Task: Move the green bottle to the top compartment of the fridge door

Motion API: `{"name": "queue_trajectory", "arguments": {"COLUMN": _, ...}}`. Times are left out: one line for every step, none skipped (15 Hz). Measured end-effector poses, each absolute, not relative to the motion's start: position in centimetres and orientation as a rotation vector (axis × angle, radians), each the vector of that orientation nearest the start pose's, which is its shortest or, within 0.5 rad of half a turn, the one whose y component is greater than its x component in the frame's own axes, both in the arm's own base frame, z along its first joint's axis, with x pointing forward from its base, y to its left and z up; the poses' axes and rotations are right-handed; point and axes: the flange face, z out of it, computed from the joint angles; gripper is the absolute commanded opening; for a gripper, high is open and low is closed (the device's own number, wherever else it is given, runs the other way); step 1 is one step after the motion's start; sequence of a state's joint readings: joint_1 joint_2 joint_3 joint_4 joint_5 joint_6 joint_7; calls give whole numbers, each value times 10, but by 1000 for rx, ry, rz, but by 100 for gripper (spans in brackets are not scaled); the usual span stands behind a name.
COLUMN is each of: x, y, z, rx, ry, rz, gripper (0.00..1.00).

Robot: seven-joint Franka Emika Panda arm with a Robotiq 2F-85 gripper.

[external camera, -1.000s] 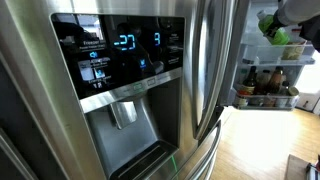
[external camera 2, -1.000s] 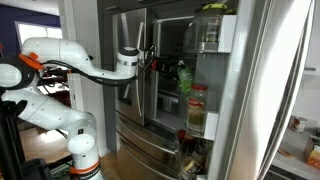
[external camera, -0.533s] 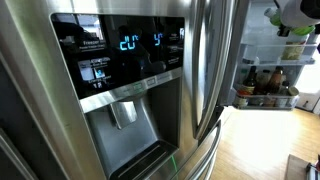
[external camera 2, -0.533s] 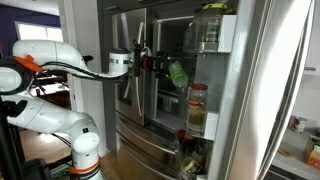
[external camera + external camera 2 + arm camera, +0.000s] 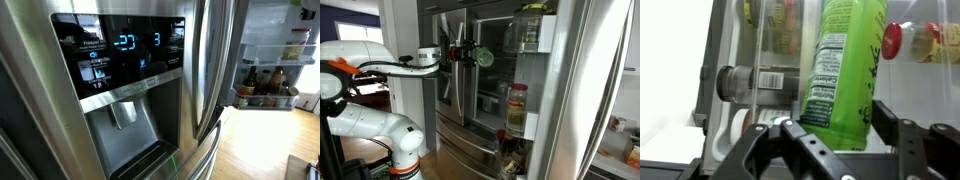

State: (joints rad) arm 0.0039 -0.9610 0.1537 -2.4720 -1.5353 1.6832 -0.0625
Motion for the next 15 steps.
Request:
{"name": "queue_trajectory", "arguments": {"x": 266, "y": -22, "z": 708, "rx": 1451, "ry": 164, "rz": 172, "gripper": 45}}
{"name": "queue_trajectory", "arguments": {"x": 260, "y": -19, "z": 720, "rx": 1437, "ry": 159, "rz": 195, "gripper": 45}}
{"name": "queue_trajectory", "arguments": {"x": 255, "y": -16, "z": 730, "rx": 1428, "ry": 151, "rz": 218, "gripper": 45}}
{"name": "queue_trajectory", "arguments": {"x": 251, "y": -13, "z": 741, "rx": 1422, "ry": 143, "rz": 243, "gripper": 45}}
{"name": "queue_trajectory", "arguments": {"x": 247, "y": -12, "z": 752, "rx": 1420, "ry": 132, "rz": 268, "gripper": 45}}
{"name": "queue_trajectory", "arguments": {"x": 243, "y": -11, "z": 762, "rx": 1419, "ry": 119, "rz": 291, "gripper": 70}}
{"name": "queue_trajectory", "arguments": {"x": 241, "y": -11, "z": 768, "rx": 1421, "ry": 114, "rz": 302, "gripper": 70}}
{"name": "queue_trajectory", "arguments": {"x": 241, "y": -10, "z": 768, "rx": 1421, "ry": 116, "rz": 305, "gripper": 70}}
{"name": "queue_trajectory", "arguments": {"x": 242, "y": -10, "z": 767, "rx": 1421, "ry": 119, "rz": 304, "gripper": 70}}
{"name": "queue_trajectory", "arguments": {"x": 243, "y": -10, "z": 765, "rx": 1421, "ry": 123, "rz": 301, "gripper": 70}}
{"name": "queue_trajectory", "arguments": {"x": 244, "y": -10, "z": 764, "rx": 1422, "ry": 125, "rz": 299, "gripper": 70}}
{"name": "queue_trajectory", "arguments": {"x": 244, "y": -10, "z": 763, "rx": 1422, "ry": 126, "rz": 298, "gripper": 45}}
{"name": "queue_trajectory", "arguments": {"x": 244, "y": -10, "z": 763, "rx": 1422, "ry": 126, "rz": 298, "gripper": 45}}
{"name": "queue_trajectory", "arguments": {"x": 244, "y": -10, "z": 763, "rx": 1422, "ry": 127, "rz": 299, "gripper": 45}}
{"name": "queue_trajectory", "arguments": {"x": 244, "y": -10, "z": 765, "rx": 1417, "ry": 123, "rz": 302, "gripper": 45}}
